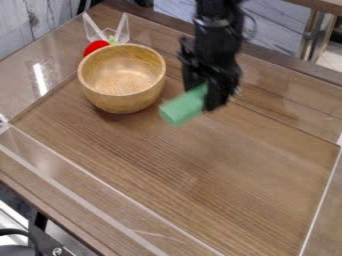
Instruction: Put the green stick in the brown bowl
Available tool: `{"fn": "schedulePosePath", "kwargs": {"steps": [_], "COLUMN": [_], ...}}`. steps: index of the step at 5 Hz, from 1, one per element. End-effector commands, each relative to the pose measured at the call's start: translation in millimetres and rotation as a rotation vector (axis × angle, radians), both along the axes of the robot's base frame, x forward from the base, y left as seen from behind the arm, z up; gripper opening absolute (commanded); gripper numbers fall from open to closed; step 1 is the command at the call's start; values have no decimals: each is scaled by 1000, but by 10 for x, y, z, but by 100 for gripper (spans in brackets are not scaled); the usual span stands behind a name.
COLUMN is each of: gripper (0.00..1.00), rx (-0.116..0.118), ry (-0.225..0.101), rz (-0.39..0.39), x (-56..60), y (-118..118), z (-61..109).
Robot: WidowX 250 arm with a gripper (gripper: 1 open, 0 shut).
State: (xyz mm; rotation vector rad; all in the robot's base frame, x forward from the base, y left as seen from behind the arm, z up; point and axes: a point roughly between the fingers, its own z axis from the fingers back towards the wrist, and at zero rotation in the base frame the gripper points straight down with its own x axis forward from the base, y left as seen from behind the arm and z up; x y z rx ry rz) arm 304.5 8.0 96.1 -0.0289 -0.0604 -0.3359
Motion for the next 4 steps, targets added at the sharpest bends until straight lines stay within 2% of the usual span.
{"fn": "schedulePosePath", "kwargs": {"steps": [1,2,3,4], "gripper": [0,0,0,0], "rx": [25,44,48,57], "ry": [-77,-81,-87,-96], "rz": [3,12,4,22], "x": [53,61,50,79], "y": [400,746,1055,1154], "z": [279,311,284,255]}}
